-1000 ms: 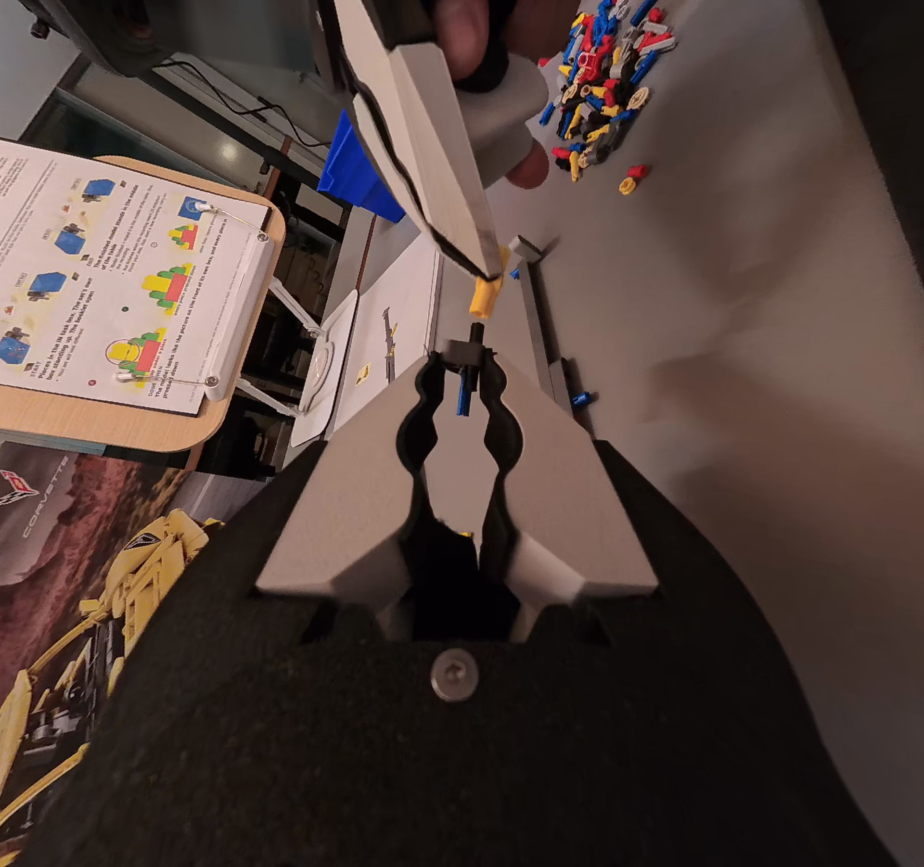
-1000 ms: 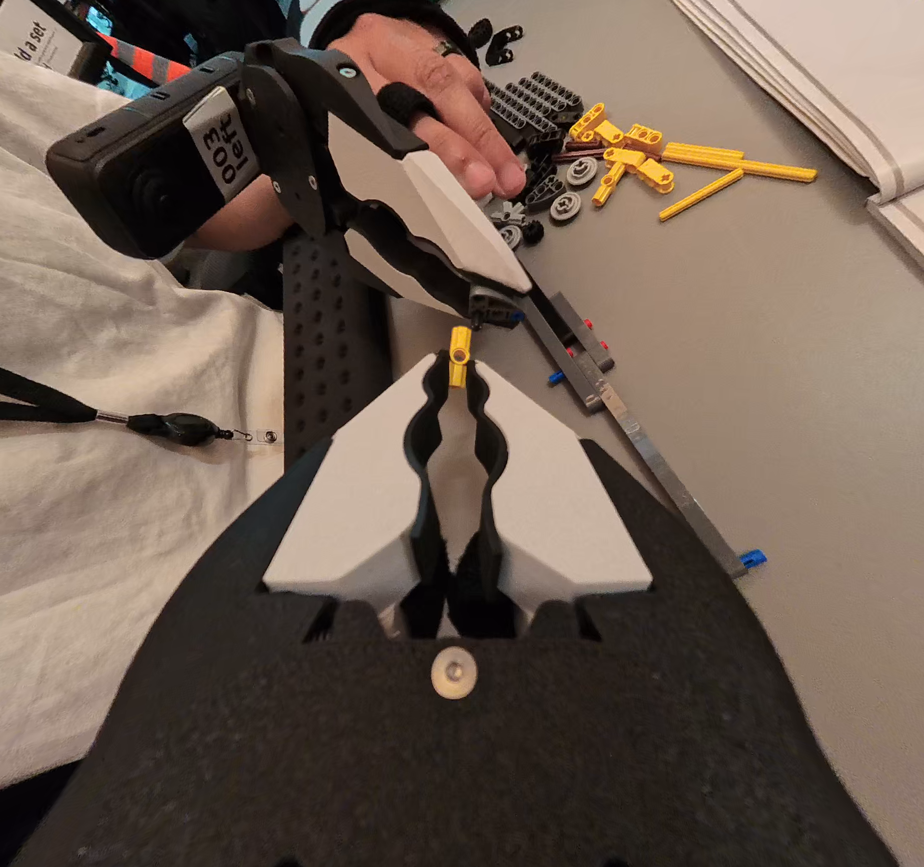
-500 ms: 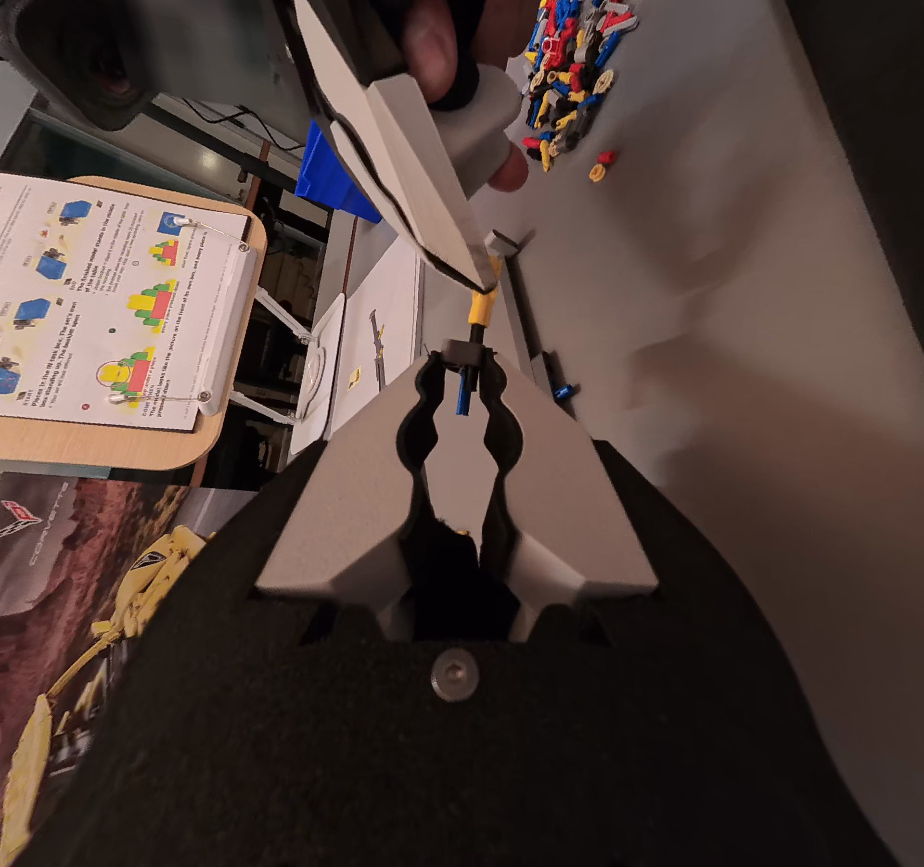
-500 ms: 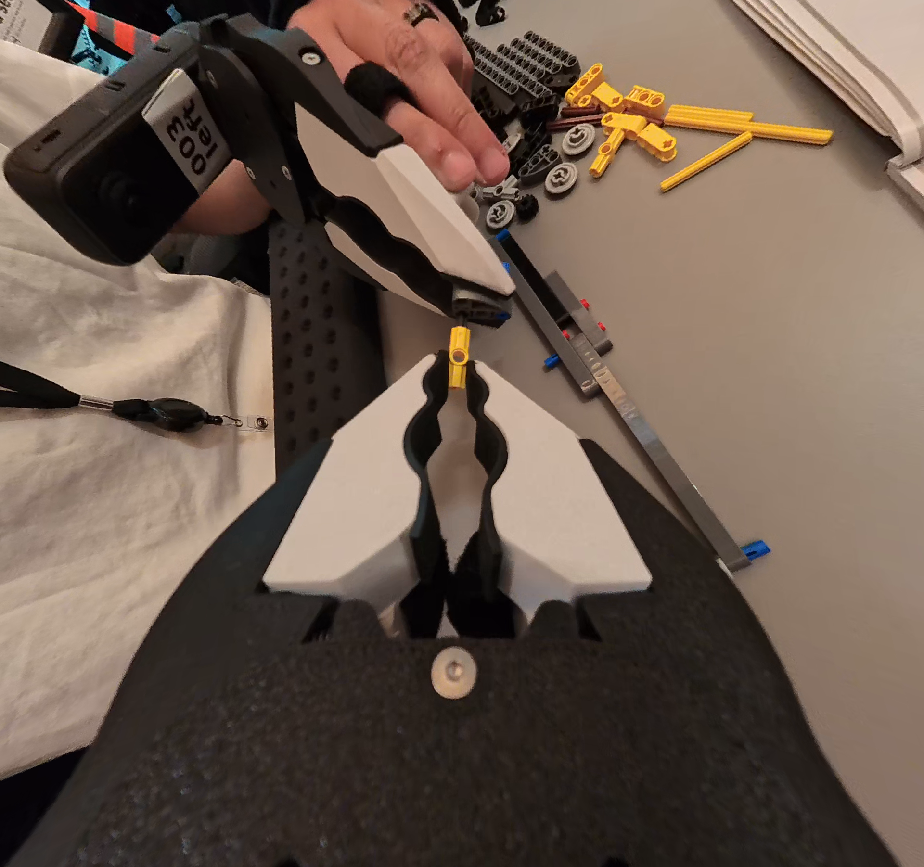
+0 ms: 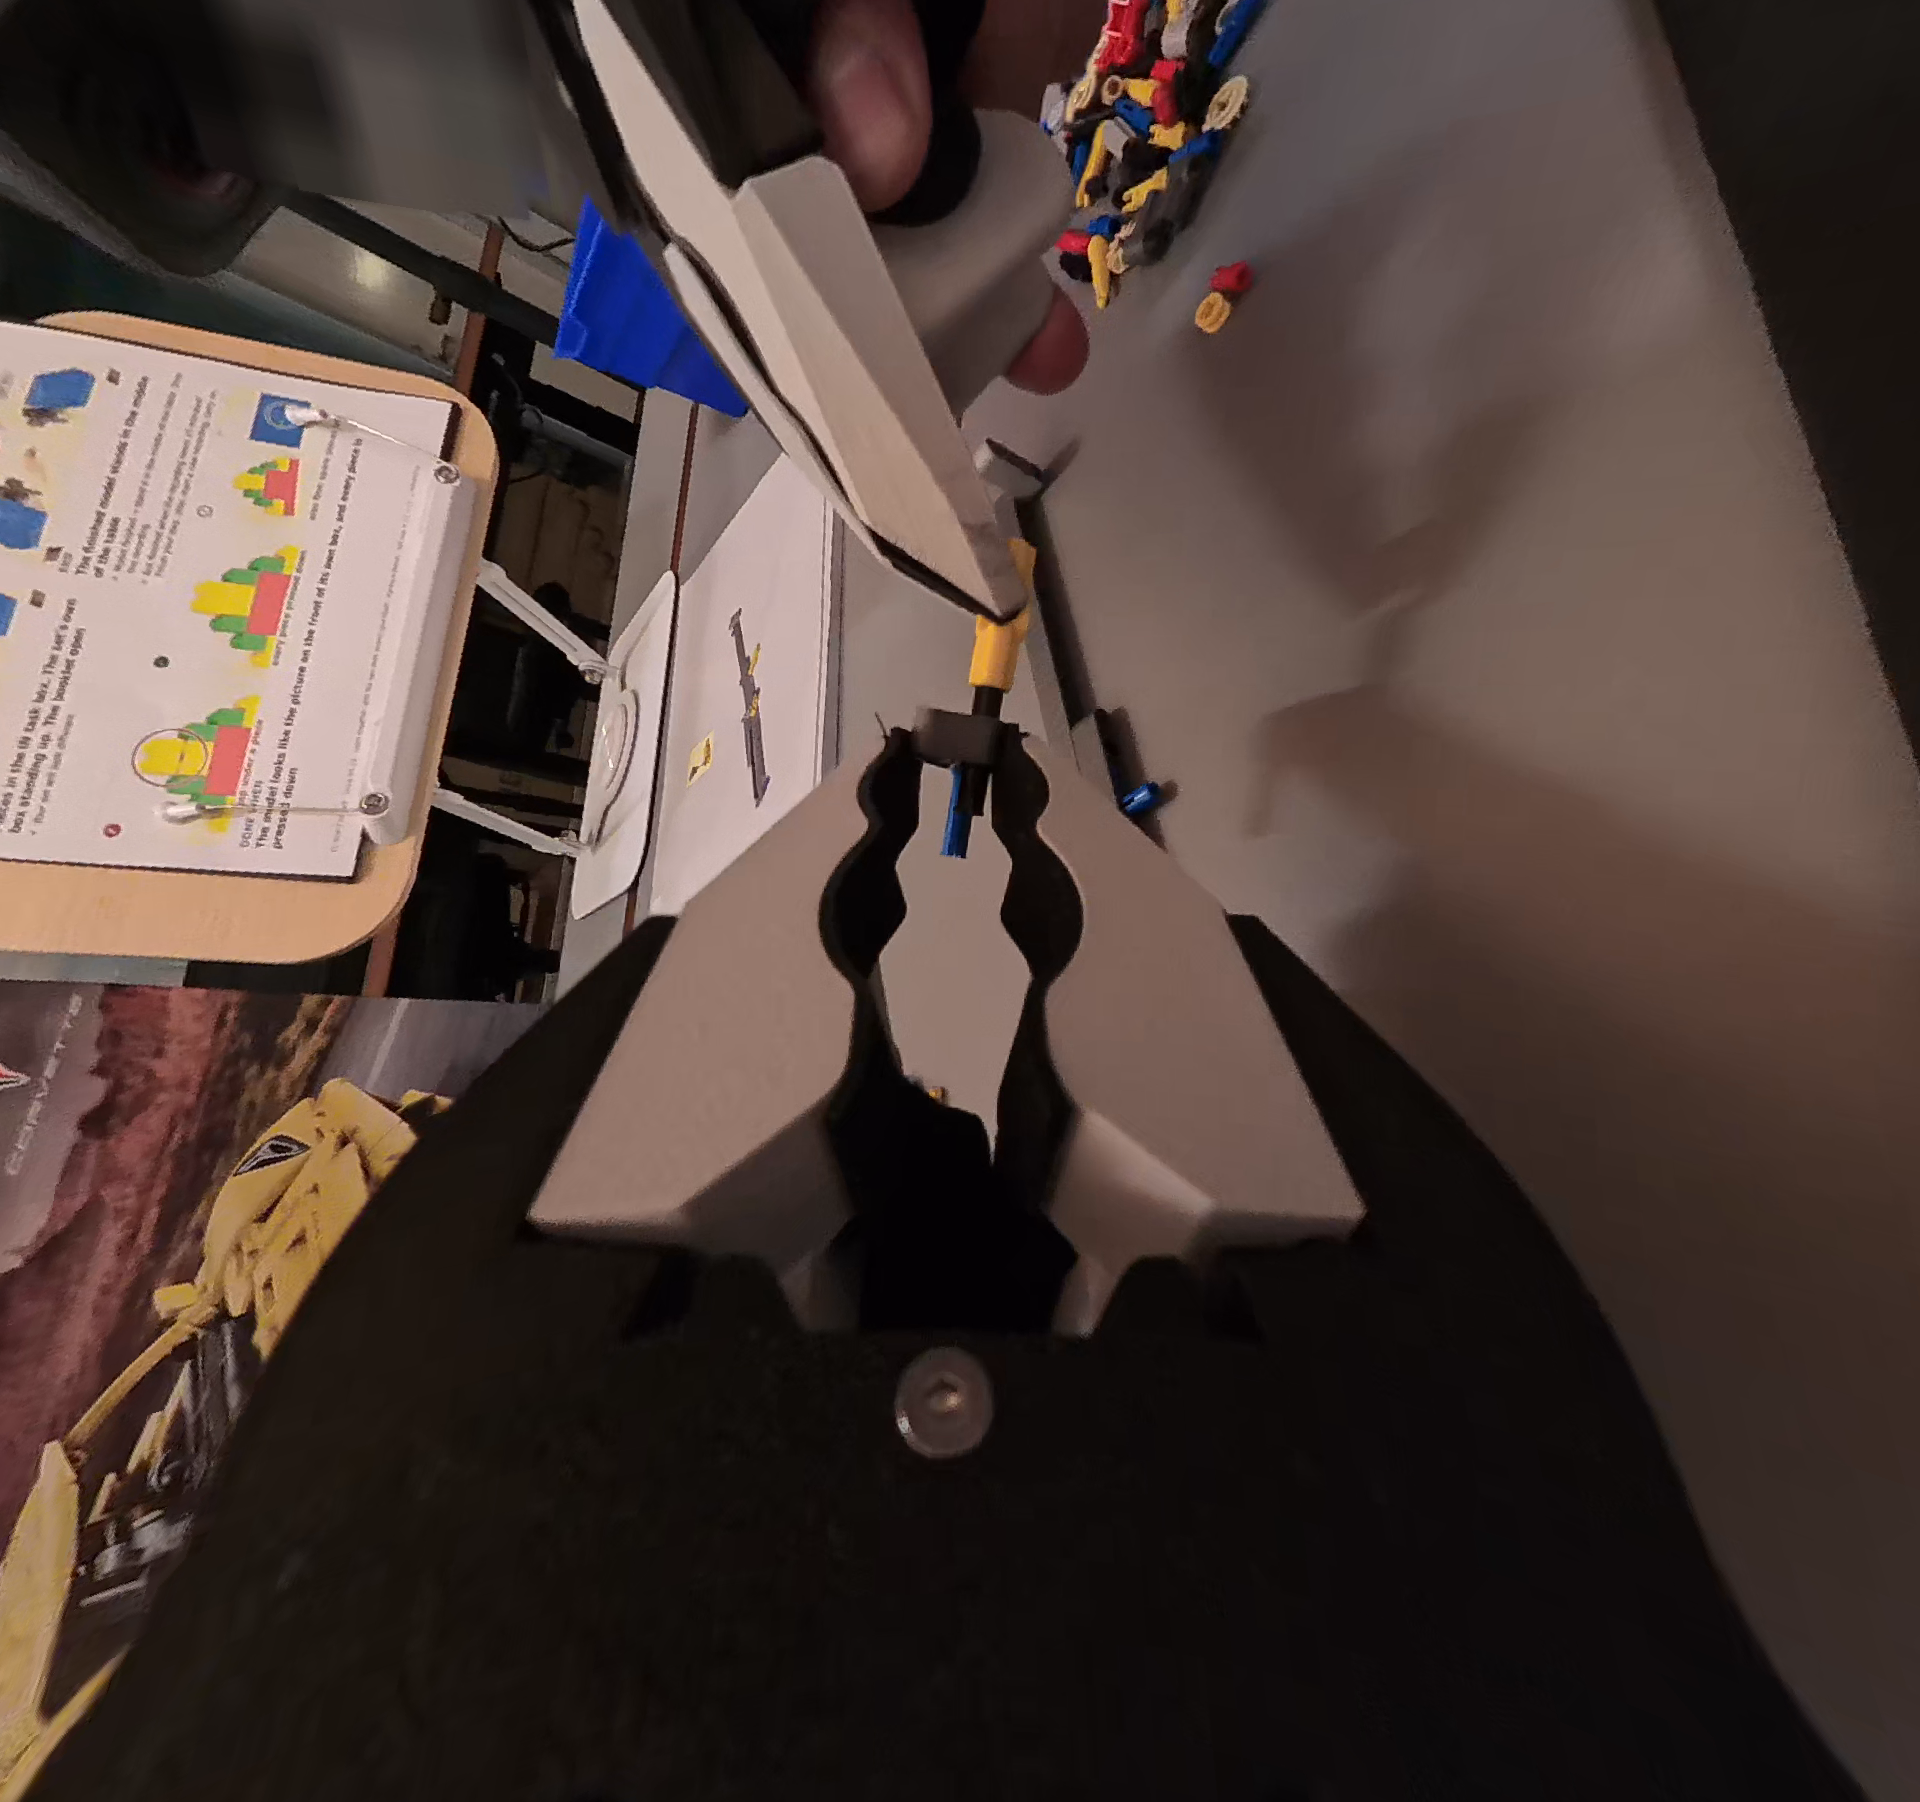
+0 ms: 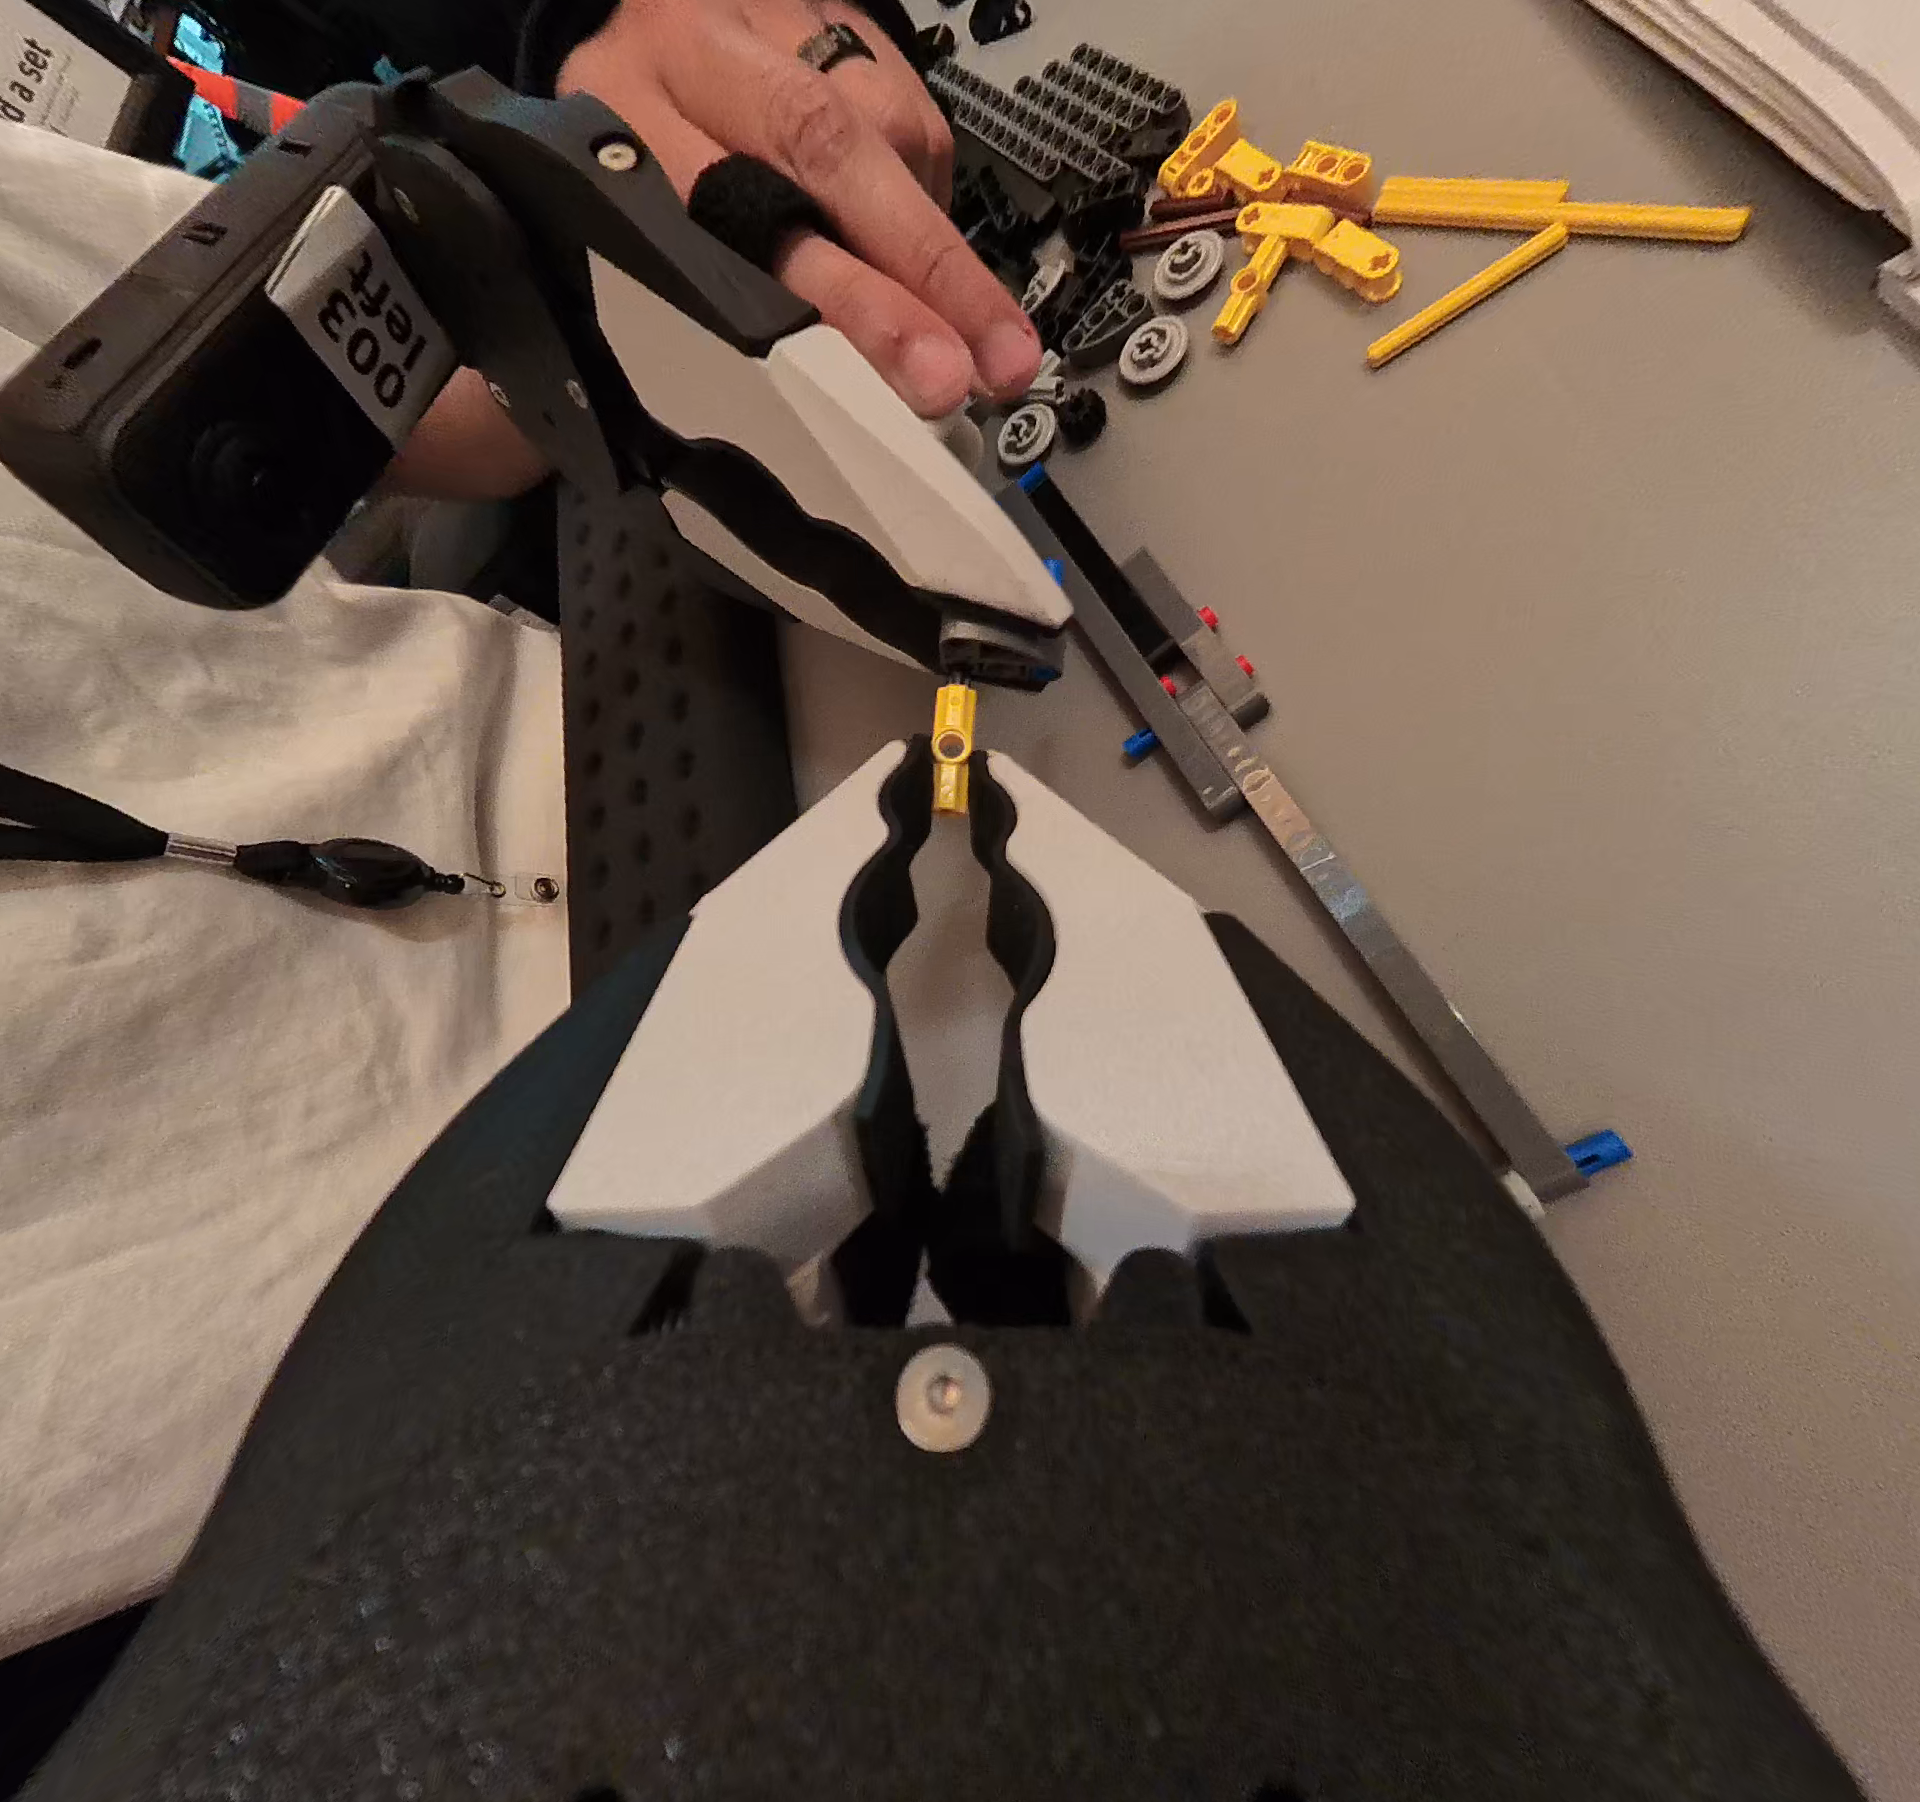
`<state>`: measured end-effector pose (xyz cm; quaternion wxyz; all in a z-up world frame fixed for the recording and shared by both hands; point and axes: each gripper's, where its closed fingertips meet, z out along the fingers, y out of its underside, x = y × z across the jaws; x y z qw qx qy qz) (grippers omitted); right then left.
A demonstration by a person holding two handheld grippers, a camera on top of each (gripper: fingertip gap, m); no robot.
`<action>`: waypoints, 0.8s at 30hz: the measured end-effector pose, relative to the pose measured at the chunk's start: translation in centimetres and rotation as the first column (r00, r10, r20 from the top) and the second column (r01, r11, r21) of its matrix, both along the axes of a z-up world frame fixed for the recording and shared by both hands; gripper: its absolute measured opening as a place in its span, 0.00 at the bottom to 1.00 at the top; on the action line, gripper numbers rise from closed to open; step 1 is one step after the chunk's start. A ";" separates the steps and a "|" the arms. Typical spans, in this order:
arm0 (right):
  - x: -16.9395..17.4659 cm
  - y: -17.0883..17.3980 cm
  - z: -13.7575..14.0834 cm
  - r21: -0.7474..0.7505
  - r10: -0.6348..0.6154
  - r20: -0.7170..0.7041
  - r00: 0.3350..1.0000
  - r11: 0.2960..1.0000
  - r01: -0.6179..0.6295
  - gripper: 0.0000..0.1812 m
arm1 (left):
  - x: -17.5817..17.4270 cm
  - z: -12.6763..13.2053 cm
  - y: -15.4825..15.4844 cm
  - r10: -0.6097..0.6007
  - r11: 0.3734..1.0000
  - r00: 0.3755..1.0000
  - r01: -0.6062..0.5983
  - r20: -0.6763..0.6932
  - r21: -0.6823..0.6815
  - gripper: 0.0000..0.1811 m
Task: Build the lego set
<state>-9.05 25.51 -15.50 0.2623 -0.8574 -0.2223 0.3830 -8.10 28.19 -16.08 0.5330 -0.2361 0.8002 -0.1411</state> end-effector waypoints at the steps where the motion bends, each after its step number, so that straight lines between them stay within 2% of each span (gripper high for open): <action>1: 0.0 0.1 0.1 0.004 -0.004 -0.007 1.000 1.000 0.004 0.03 | 0.0 0.1 0.1 0.004 1.000 1.000 -0.004 0.004 -0.007 0.07; 5: -0.1 0.1 0.5 0.005 -0.021 -0.061 0.998 1.000 0.021 0.03 | 0.0 0.3 -0.1 0.000 0.998 1.000 0.001 0.006 -0.061 0.07; 11: -0.2 -0.1 0.5 -0.014 -0.025 -0.081 0.996 1.000 0.024 0.03 | 0.0 0.3 -0.4 0.003 0.999 1.000 -0.003 -0.001 -0.053 0.07; 14: -0.3 0.1 0.1 -0.010 -0.027 -0.040 0.999 1.000 0.027 0.03 | 0.1 -0.1 -0.2 0.017 0.999 1.000 -0.018 -0.017 -0.038 0.07; 21: -0.6 0.6 0.7 0.006 -0.051 -0.085 0.995 0.999 0.052 0.04 | 0.2 0.1 -0.1 0.032 0.997 0.999 -0.033 -0.013 -0.074 0.07; 24: -0.8 0.5 1.8 0.056 -0.059 -0.143 0.988 0.996 0.068 0.04 | 0.1 1.0 -0.2 0.005 0.989 1.000 -0.001 0.029 -0.147 0.07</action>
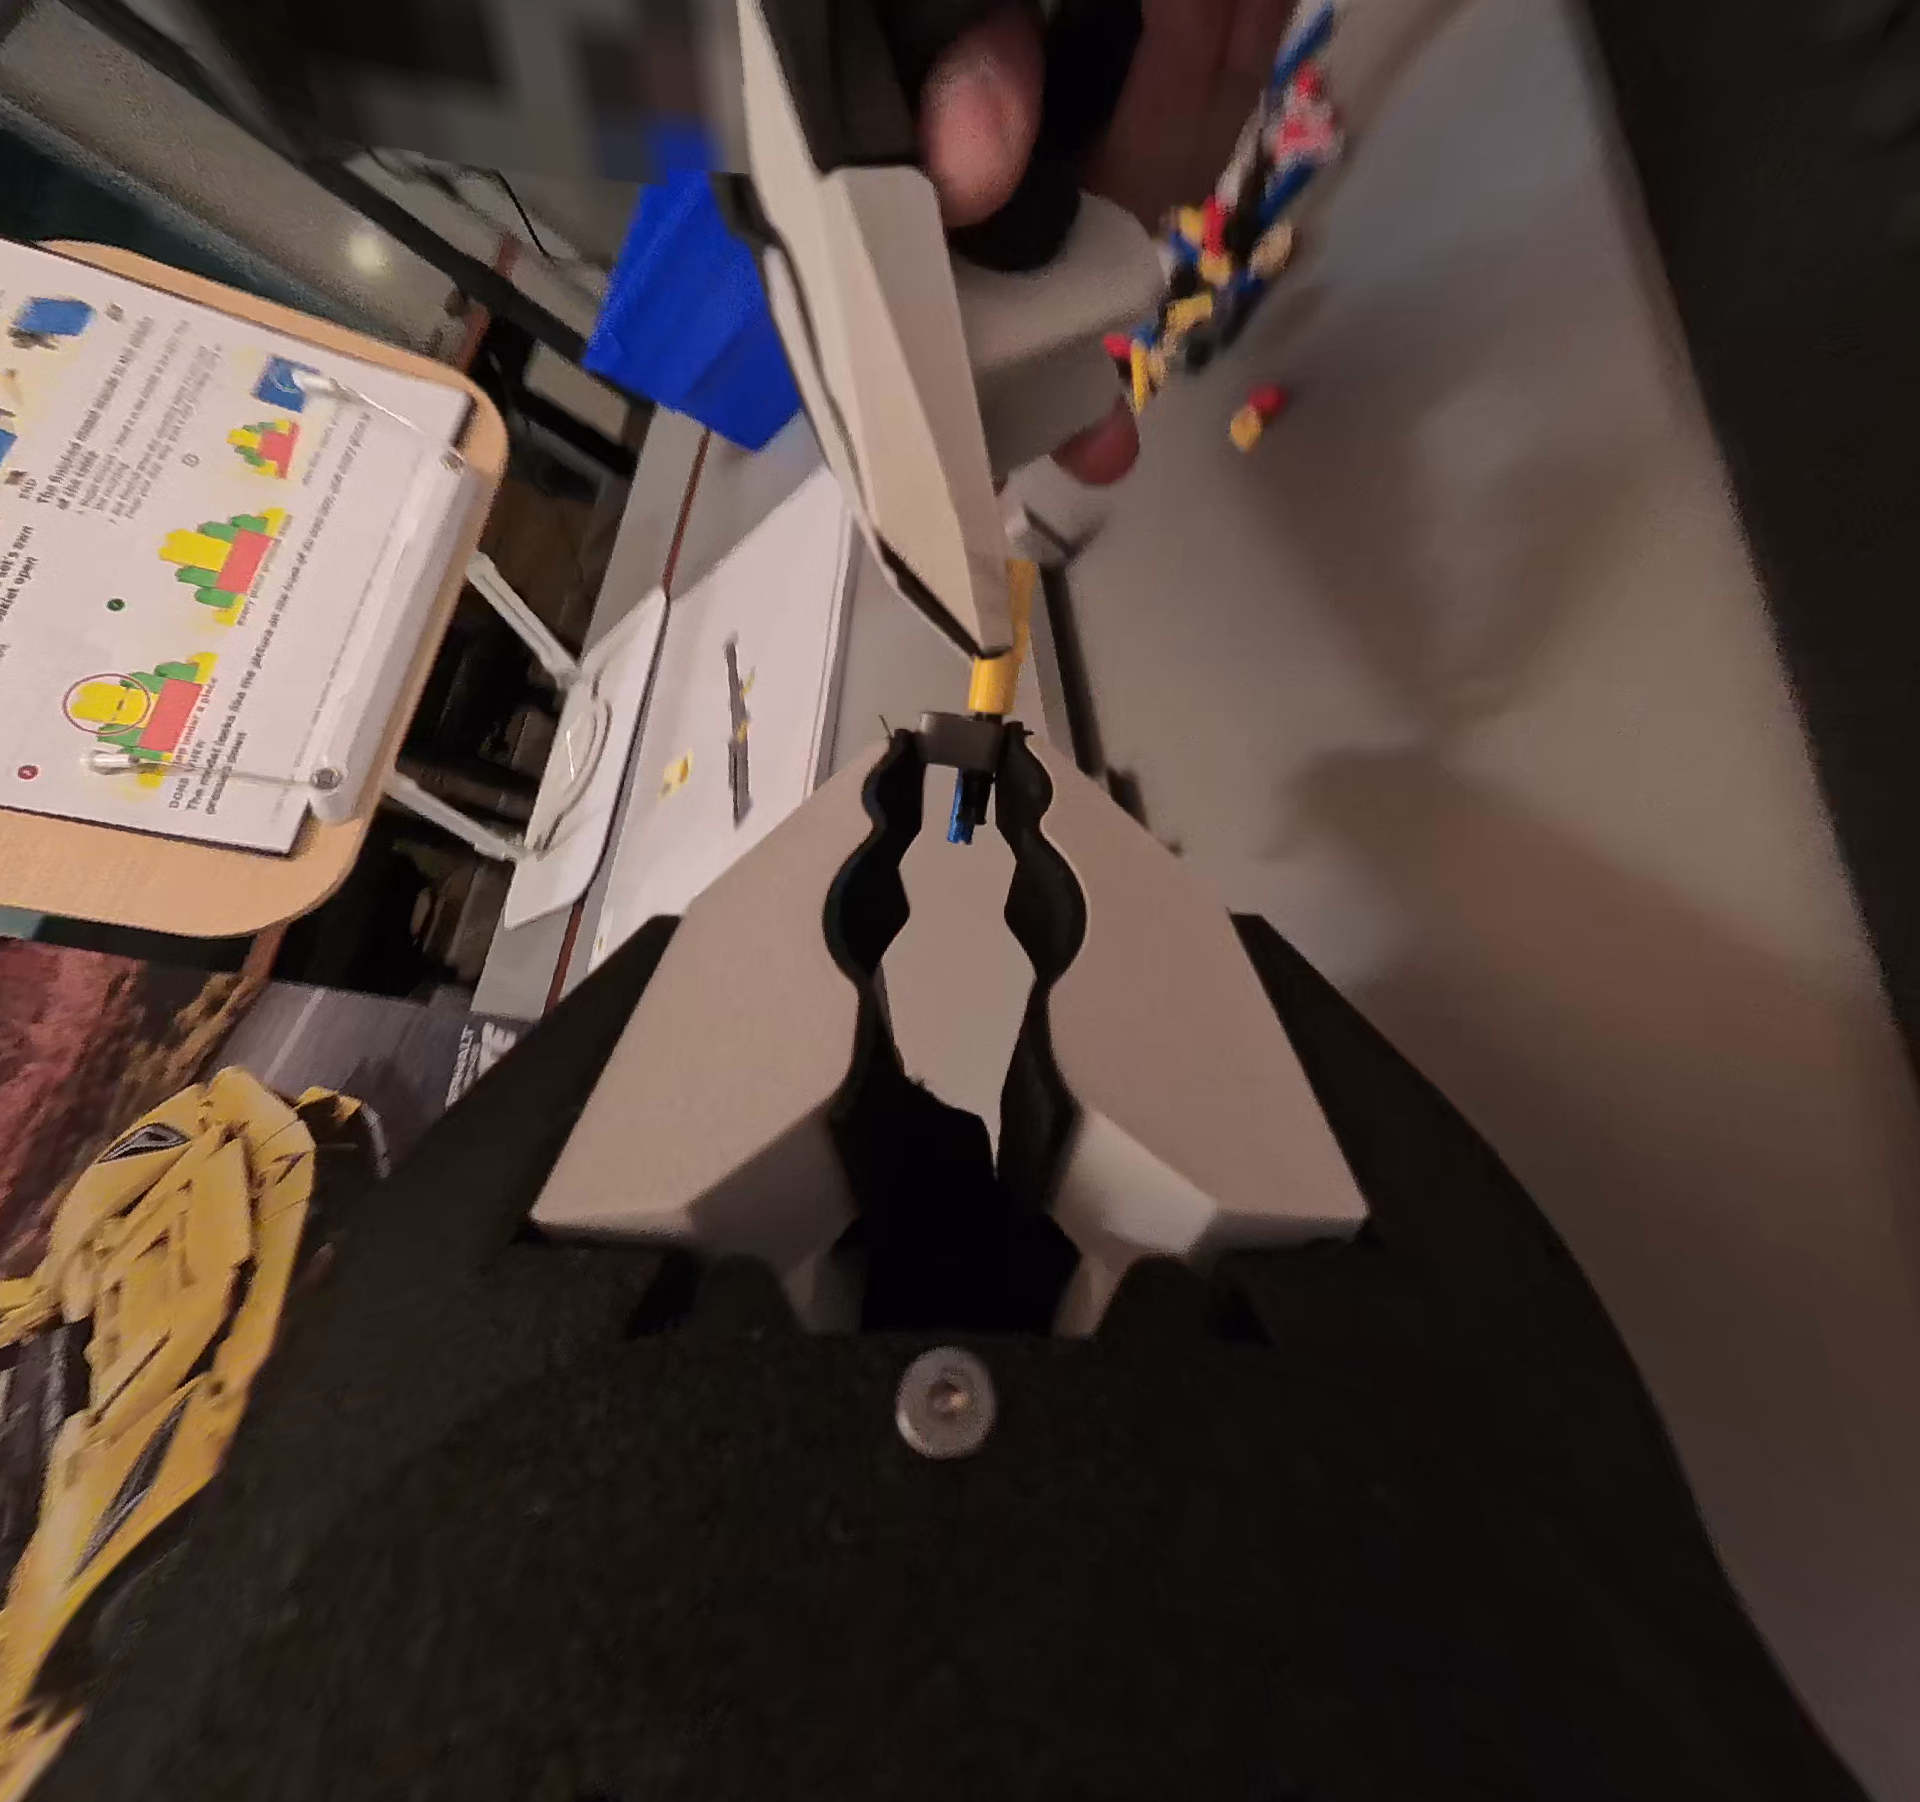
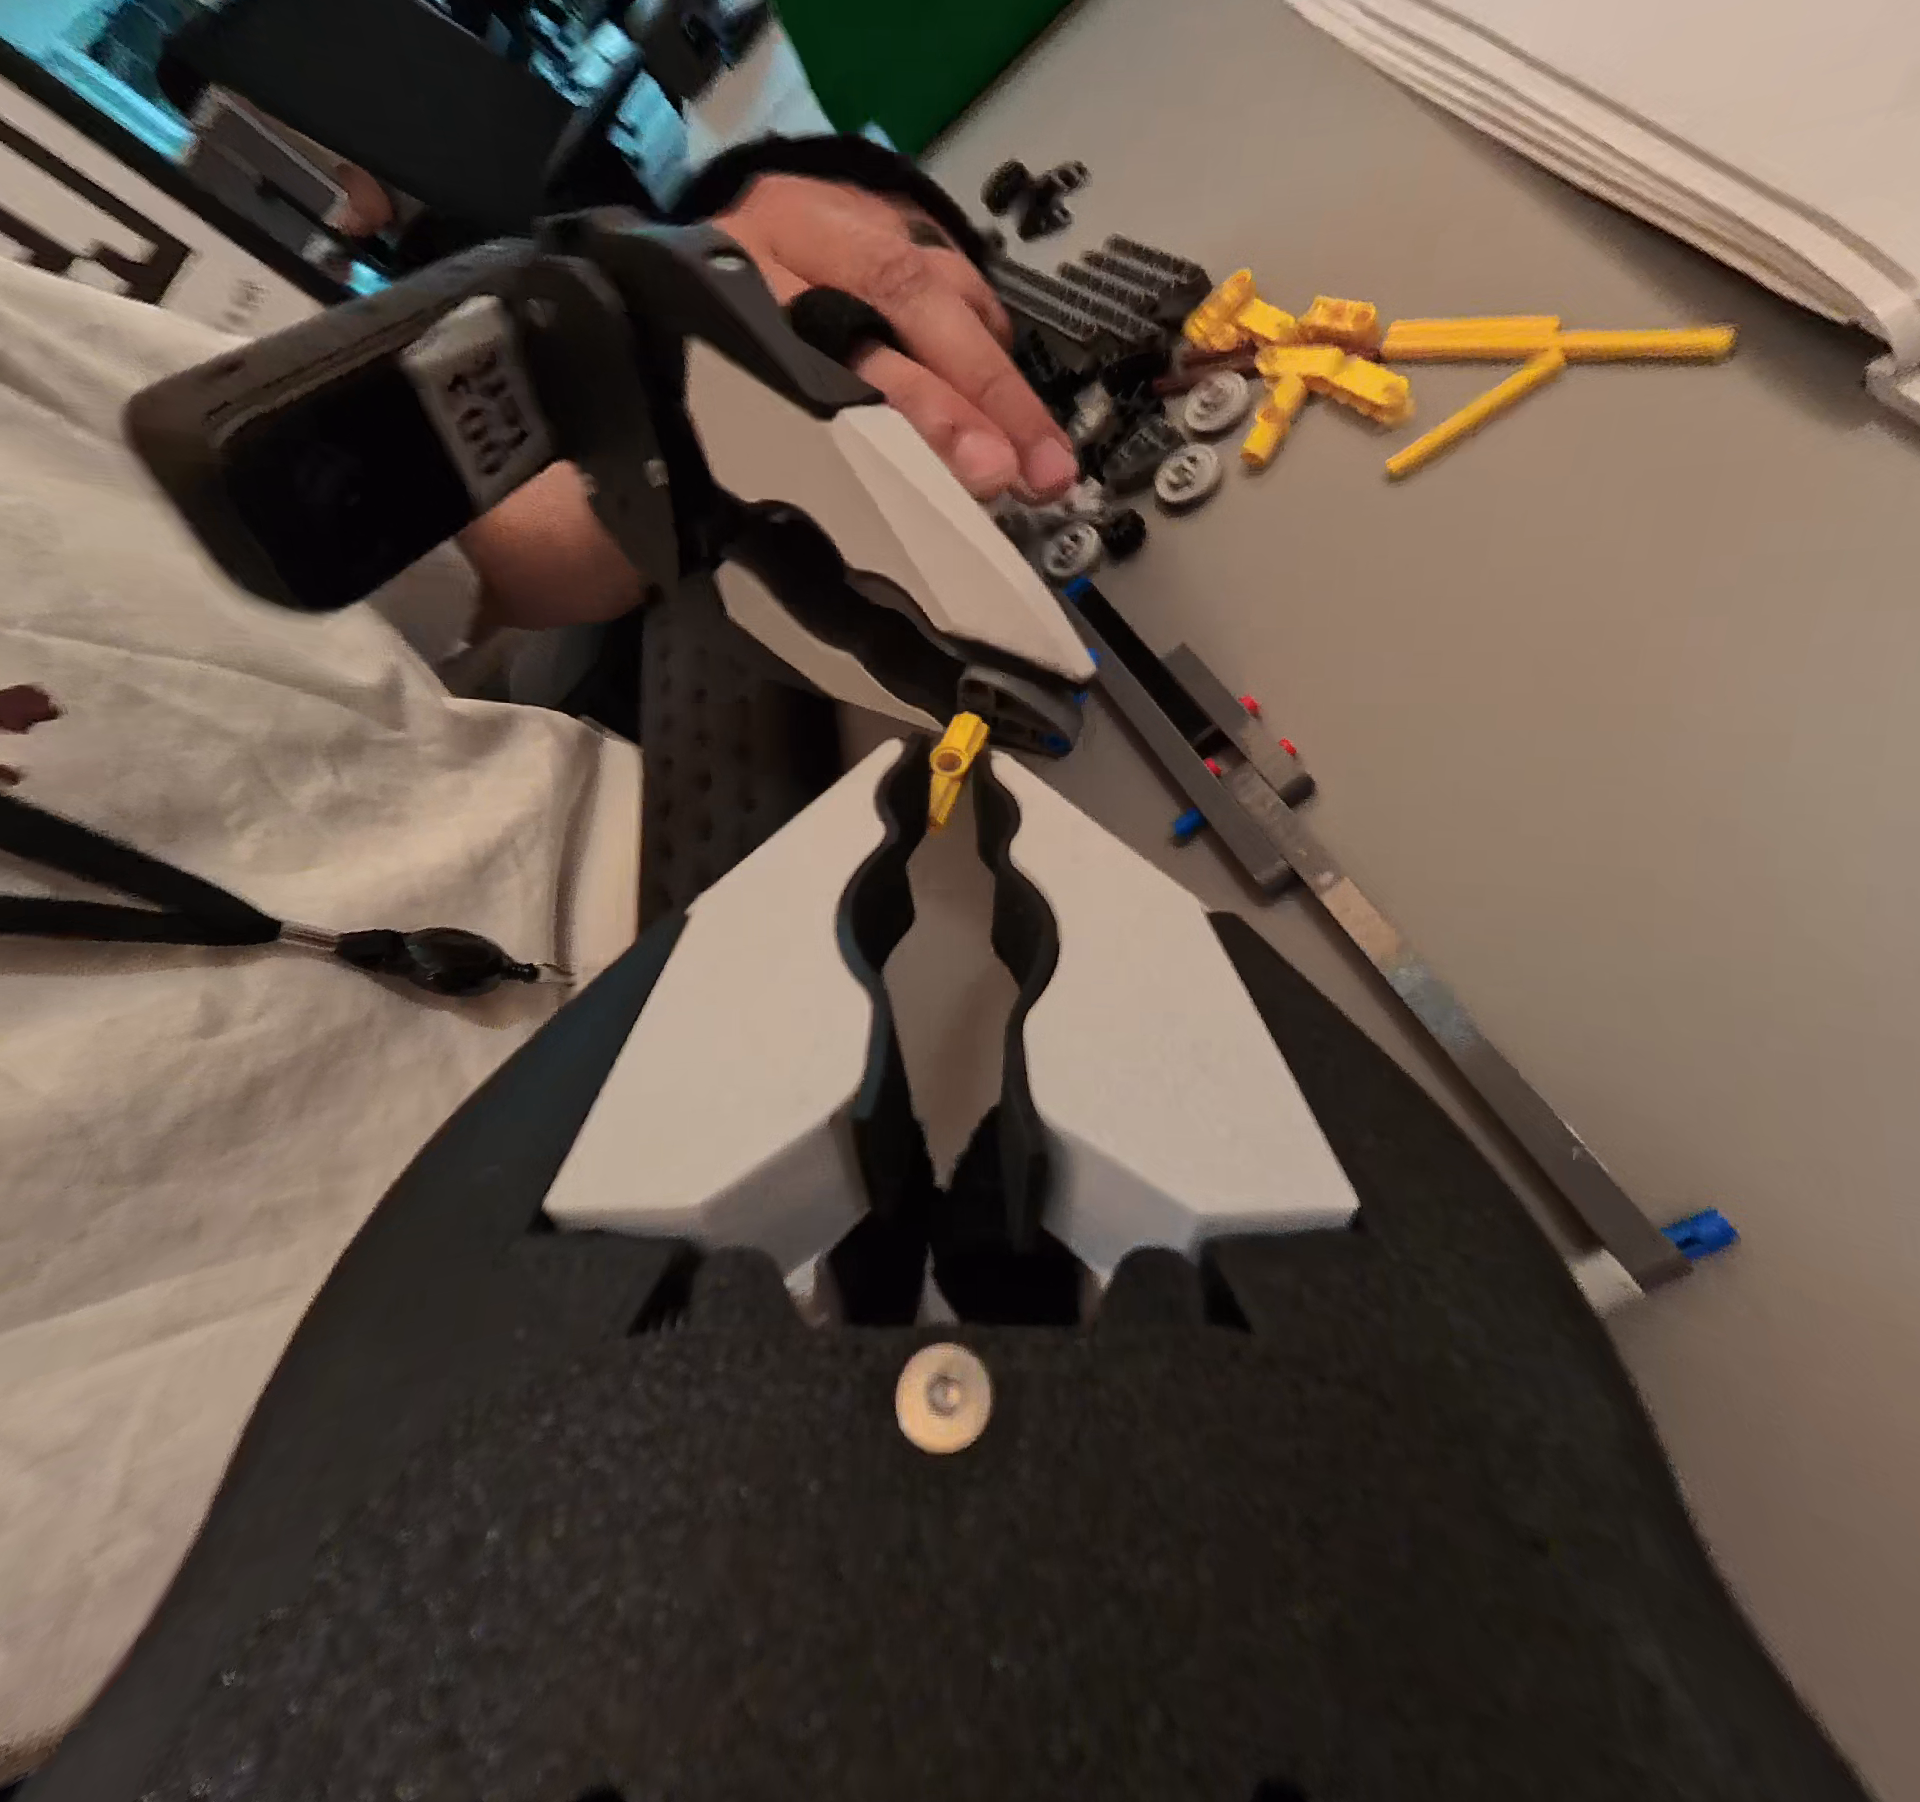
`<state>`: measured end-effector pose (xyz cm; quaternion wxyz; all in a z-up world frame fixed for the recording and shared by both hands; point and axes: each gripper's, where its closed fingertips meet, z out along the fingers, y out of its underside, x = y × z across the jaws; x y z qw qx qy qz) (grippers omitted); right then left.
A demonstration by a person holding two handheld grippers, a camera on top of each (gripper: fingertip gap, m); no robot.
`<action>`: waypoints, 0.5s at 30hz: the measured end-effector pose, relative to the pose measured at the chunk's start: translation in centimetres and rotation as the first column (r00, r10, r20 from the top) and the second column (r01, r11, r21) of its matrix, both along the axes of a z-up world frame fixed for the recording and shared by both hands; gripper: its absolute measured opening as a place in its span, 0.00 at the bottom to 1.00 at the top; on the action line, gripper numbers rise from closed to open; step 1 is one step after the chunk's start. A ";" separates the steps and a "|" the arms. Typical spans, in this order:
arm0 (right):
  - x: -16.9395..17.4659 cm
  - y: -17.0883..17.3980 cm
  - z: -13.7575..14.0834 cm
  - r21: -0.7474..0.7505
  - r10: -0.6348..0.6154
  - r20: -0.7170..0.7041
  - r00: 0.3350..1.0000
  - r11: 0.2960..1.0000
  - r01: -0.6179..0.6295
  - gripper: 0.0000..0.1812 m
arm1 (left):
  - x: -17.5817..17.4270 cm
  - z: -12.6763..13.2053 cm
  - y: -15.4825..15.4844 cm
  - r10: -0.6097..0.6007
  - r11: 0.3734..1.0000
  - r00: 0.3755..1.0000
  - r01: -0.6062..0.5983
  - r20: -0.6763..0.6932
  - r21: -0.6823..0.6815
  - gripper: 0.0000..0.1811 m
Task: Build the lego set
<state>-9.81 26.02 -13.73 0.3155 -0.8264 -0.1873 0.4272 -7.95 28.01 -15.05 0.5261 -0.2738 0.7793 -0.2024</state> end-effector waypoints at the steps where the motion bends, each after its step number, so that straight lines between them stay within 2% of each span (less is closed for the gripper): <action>1: -0.1 -0.3 1.1 0.049 0.017 -0.047 0.999 0.999 -0.015 0.06 | -0.1 0.8 -0.2 -0.022 0.999 0.999 0.024 0.040 -0.049 0.07; 3: 1.0 -0.1 3.0 0.159 -0.023 -0.127 0.992 0.986 0.043 0.18 | -0.4 2.7 -0.2 -0.036 0.991 0.992 0.051 0.121 -0.127 0.07; 5: 1.4 0.0 4.9 0.225 -0.024 -0.270 0.963 0.970 0.088 0.34 | -0.7 4.5 -0.8 -0.075 0.972 0.976 0.118 0.204 -0.204 0.07; 7: -0.3 -0.8 5.4 0.150 0.071 -0.427 0.901 0.989 -0.006 0.46 | -1.0 5.8 -1.5 -0.109 0.949 0.960 0.178 0.259 -0.261 0.07; 9: -2.0 -1.3 5.2 0.110 0.144 -0.532 0.834 0.989 -0.101 0.45 | -1.1 6.3 -2.4 -0.141 0.942 0.948 0.217 0.286 -0.256 0.07; 11: -2.7 -1.8 5.9 0.133 0.209 -0.620 0.757 0.978 -0.161 0.33 | -1.2 6.2 -3.2 -0.169 0.936 0.942 0.246 0.290 -0.253 0.07; 15: -2.9 -1.8 6.0 0.149 0.229 -0.672 0.705 0.973 -0.174 0.31 | -1.4 6.4 -3.3 -0.172 0.934 0.940 0.251 0.296 -0.255 0.07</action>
